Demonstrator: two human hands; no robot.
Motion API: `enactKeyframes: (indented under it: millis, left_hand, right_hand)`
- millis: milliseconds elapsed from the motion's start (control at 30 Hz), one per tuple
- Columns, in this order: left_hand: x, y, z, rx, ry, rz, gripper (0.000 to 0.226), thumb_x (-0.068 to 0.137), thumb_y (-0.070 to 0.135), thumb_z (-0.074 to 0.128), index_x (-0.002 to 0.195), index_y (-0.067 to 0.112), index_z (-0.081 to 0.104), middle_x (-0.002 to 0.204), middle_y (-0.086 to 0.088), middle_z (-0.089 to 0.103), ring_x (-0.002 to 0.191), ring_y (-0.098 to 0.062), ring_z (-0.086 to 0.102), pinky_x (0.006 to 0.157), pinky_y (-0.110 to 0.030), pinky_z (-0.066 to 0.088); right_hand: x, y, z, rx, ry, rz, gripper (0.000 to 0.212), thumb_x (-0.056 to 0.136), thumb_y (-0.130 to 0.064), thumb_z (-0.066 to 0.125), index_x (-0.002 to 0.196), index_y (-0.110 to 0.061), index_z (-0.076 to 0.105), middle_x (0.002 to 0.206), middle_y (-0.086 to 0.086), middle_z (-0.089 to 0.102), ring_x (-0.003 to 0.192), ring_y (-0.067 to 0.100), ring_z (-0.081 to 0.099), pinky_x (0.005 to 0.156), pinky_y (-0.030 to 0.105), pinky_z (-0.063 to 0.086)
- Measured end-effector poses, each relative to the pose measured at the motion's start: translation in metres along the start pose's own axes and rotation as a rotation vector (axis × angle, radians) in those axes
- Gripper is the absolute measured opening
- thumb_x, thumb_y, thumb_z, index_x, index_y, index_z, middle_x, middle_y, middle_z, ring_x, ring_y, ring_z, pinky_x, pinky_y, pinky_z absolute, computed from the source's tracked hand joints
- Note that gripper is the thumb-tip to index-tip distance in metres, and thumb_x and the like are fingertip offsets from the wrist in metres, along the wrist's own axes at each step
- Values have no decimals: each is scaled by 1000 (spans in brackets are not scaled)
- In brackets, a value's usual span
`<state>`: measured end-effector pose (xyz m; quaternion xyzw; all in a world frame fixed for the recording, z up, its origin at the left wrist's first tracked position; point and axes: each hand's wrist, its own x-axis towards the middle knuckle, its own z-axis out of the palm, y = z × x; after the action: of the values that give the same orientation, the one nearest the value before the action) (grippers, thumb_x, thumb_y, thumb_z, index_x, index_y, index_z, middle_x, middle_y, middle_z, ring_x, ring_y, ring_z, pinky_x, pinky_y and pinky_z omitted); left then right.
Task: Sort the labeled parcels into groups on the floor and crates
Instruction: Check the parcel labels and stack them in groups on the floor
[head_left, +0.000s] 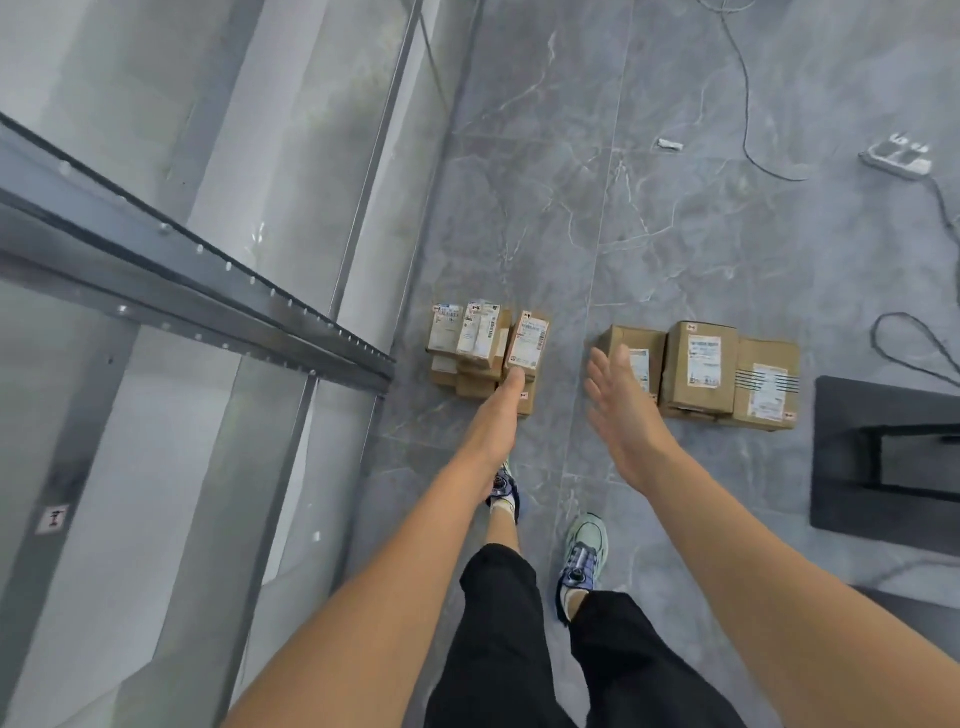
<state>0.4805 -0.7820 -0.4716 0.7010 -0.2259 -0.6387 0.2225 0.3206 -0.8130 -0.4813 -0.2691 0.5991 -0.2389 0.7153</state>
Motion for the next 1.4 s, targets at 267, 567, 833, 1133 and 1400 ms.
enactKeyframes:
  millis: [267,567,833,1133,1400]
  left_hand:
    - [144,22,-18,113,-56,-106,70,97,71,31,153,31,44,156,5,46,144,-19,41,120,-52,32]
    - [317,4,-2,257,-83,-125,84,86,74,26,145,21,54,146,-1,57,133,-23,52,116,-48,38]
    - [436,-50,30,302,44,-209,84,83,74,25,146,24,51,144,-4,59,130,-30,54,111,-50,41]
    - [487,-74,48,264,127,-211,57,102,50,36,154,25,41,152,-3,52,137,-28,49,115,-51,38]
    - [502,-82,50,278,206,-259,74,81,58,31,142,22,51,142,-7,49,128,-29,51,110,-54,42]
  right_hand:
    - [121,-5,8,-17,99,134,77,103,-72,19,166,-28,18,173,-7,17,158,12,19,130,44,14]
    - [281,46,-2,-7,145,260,75,104,-70,18,166,-27,19,173,-9,18,158,12,19,129,44,13]
    - [394,112,-23,-40,134,391,77,104,-71,21,166,-26,21,173,-5,19,159,16,20,130,46,14]
    - [448,144,-27,22,127,425,74,106,-68,19,166,-25,19,173,-4,17,159,18,18,129,48,15]
    - [460,155,-23,49,121,449,71,106,-68,21,162,-26,34,171,-5,26,158,19,23,128,47,19]
